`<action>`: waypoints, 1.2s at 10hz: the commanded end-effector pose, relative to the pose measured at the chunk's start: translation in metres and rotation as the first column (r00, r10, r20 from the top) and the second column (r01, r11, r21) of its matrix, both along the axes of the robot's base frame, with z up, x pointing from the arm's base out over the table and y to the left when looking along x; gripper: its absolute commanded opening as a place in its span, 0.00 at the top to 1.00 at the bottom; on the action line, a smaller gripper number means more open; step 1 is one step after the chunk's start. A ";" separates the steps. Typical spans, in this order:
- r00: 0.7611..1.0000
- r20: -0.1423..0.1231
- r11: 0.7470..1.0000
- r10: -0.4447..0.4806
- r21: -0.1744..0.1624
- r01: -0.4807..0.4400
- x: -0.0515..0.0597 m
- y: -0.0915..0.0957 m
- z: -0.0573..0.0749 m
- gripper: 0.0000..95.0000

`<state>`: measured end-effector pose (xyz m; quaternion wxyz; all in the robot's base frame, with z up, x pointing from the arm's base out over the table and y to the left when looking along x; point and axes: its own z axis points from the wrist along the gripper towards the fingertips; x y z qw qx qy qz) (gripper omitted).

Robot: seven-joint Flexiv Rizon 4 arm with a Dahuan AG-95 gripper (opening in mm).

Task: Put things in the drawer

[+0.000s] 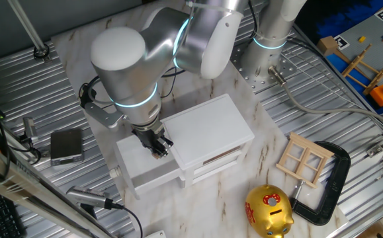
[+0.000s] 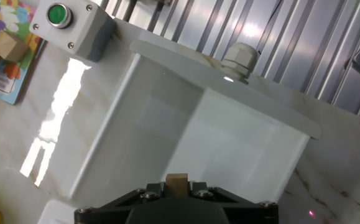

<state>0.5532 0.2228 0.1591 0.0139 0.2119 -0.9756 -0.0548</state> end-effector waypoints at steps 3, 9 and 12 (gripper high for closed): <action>1.000 0.001 1.000 0.004 0.000 -0.004 -0.001 0.000 0.000 1.00; 1.000 0.003 1.000 0.020 0.000 -0.020 0.002 0.001 -0.005 0.80; 1.000 0.006 1.000 0.025 0.004 -0.025 0.002 0.002 -0.006 0.60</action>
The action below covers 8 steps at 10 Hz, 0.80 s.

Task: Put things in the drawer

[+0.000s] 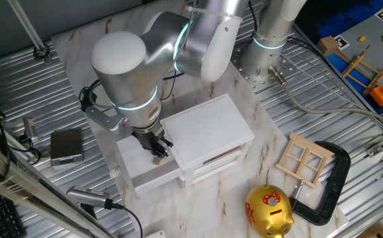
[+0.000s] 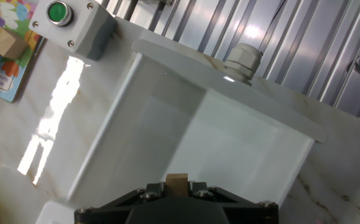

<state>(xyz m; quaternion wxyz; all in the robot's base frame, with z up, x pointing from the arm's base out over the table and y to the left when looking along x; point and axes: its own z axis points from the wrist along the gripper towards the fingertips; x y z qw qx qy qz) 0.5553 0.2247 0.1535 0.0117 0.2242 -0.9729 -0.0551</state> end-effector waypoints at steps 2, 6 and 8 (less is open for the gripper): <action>1.000 0.000 1.000 0.009 0.001 -0.009 0.000 0.001 0.001 0.60; 1.000 -0.006 1.000 0.014 -0.001 -0.014 0.001 0.003 0.020 0.80; 0.999 -0.015 1.000 0.029 0.002 -0.029 0.004 -0.003 0.037 1.00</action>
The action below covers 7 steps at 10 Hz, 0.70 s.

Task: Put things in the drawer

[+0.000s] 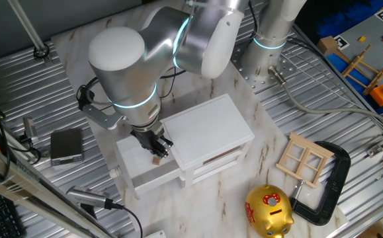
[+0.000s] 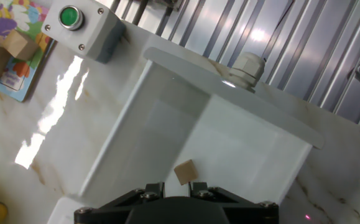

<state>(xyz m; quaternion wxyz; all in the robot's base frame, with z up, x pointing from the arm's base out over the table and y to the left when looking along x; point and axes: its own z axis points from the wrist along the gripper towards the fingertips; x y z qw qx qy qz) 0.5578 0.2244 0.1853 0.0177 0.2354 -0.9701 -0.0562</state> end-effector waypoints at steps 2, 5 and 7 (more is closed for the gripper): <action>1.000 -0.011 1.000 0.022 0.001 -0.022 0.003 -0.012 0.019 1.00; 0.999 -0.021 0.999 0.050 0.001 -0.050 0.003 -0.027 0.035 1.00; 0.998 -0.016 0.998 0.060 0.002 -0.060 0.003 -0.029 0.037 1.00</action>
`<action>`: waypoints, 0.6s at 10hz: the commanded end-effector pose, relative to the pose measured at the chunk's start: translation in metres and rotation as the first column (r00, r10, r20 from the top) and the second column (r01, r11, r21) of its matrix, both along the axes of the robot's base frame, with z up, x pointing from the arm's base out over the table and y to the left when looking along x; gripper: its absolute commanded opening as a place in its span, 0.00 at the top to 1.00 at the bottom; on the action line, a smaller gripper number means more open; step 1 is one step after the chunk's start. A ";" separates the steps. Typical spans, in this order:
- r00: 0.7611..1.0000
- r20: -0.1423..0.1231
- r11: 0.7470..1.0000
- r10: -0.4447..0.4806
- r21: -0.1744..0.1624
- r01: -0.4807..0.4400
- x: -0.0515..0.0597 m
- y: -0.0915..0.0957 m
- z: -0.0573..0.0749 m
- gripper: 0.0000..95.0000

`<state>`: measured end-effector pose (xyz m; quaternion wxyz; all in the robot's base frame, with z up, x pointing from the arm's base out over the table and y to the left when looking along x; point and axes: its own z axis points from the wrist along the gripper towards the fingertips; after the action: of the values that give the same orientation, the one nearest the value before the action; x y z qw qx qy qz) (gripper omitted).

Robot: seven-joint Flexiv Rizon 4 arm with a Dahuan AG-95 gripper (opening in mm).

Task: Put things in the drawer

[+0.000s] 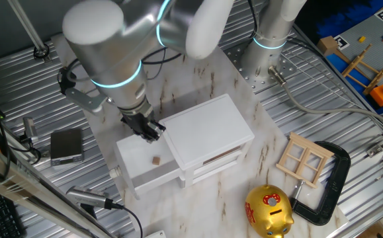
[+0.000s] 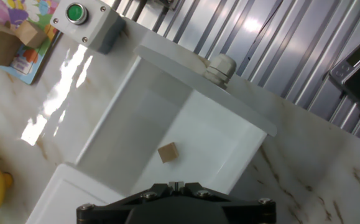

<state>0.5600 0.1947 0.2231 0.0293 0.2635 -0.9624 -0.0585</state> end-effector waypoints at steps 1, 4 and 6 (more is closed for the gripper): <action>1.000 0.004 1.000 -0.001 0.002 0.001 0.000 0.000 -0.001 1.00; 1.000 -0.001 1.000 -0.011 -0.002 0.011 -0.001 0.001 0.000 1.00; 1.000 -0.001 1.000 -0.016 -0.006 0.016 -0.001 0.001 0.000 1.00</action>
<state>0.5598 0.1952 0.2230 0.0304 0.2560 -0.9646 -0.0557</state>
